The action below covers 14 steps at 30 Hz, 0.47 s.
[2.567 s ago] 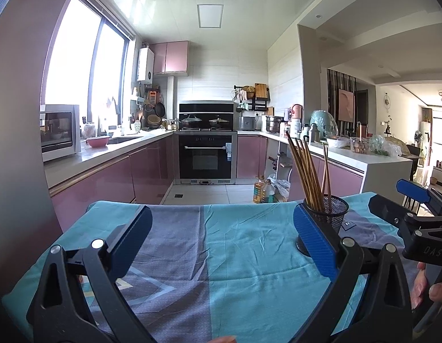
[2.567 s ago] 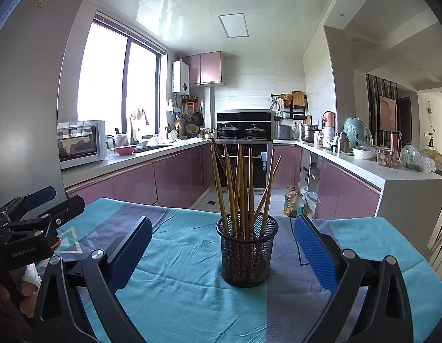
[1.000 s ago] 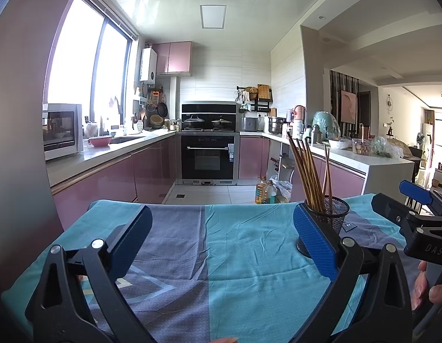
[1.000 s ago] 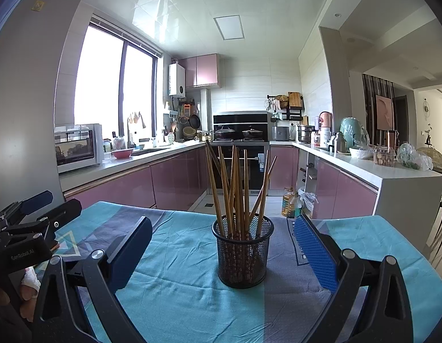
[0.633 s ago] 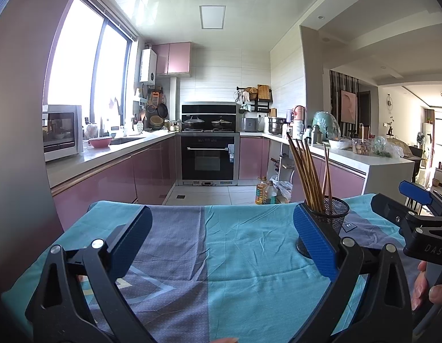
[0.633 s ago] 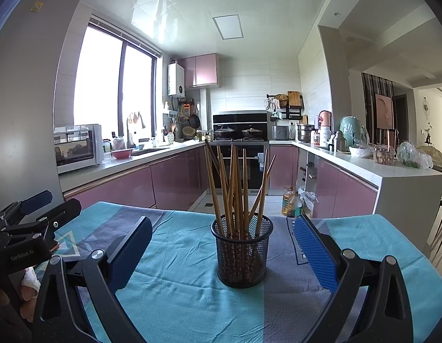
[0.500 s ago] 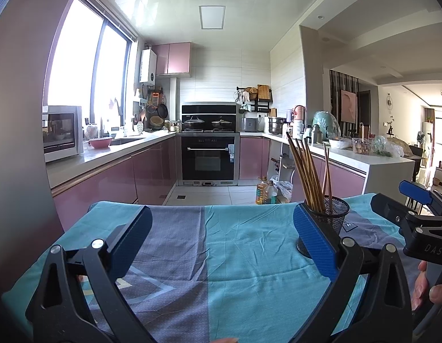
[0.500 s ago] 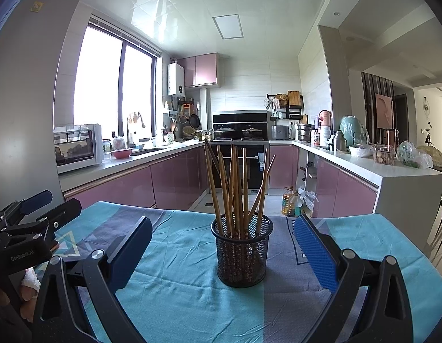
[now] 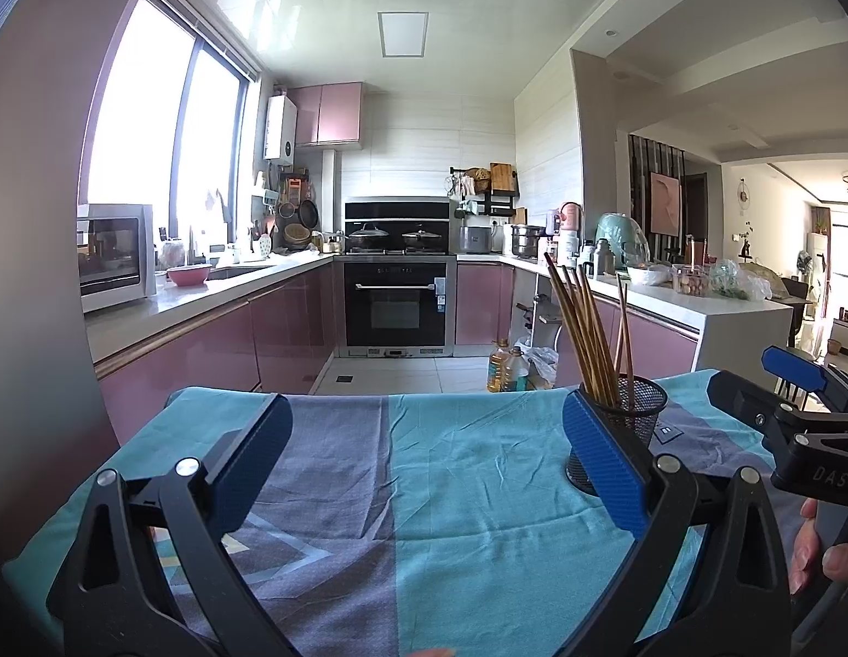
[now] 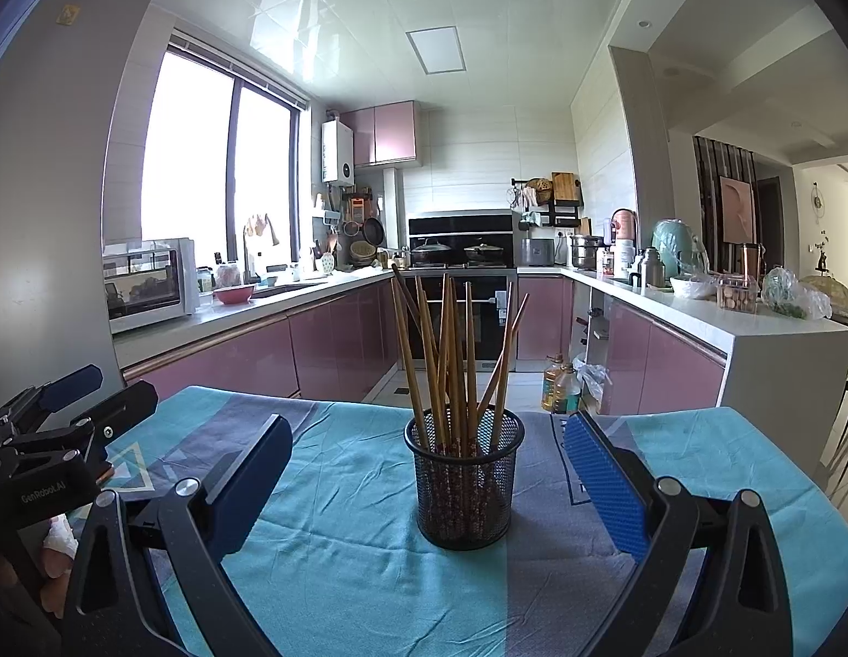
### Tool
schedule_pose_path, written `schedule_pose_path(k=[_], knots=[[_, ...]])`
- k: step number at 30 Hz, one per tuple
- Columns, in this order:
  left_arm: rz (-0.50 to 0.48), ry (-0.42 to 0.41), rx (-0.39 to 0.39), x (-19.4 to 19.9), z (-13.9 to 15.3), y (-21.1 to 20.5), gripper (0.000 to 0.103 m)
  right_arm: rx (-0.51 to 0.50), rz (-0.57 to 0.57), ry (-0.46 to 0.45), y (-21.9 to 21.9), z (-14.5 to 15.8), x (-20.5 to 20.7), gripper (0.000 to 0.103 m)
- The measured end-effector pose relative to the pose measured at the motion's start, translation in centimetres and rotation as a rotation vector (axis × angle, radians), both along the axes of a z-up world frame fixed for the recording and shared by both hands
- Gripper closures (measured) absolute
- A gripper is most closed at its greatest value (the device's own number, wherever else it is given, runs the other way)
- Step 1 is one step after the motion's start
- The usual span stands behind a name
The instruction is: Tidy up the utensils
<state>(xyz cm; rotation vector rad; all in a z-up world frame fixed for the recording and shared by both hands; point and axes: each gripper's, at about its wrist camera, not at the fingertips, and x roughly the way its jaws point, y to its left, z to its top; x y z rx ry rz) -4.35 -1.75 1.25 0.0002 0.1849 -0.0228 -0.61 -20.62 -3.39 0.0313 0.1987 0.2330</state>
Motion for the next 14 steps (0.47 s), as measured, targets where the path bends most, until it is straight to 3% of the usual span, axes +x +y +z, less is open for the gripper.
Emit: schedule_pose_path(k=[5, 9, 12, 14], knots=[[-0.004, 0.004, 0.011, 0.1, -0.2, -0.2, 0.006, -0.003, -0.003, 0.0, 0.0, 0.0, 0.0, 0.007], [0.001, 0.059, -0.002, 1.2, -0.8, 0.3, 0.006, -0.017, -0.026, 0.039, -0.9, -0.5, 0.9, 0.007], [0.015, 0.12, -0.008, 2.5, -1.6, 1.0, 0.006, -0.049, -0.098, 0.161, -3.2, -1.9, 3.6, 0.007], [0.027, 0.169, -0.01, 3.7, -2.3, 1.8, 0.006, -0.064, -0.137, 0.314, -5.6, -3.8, 6.6, 0.007]])
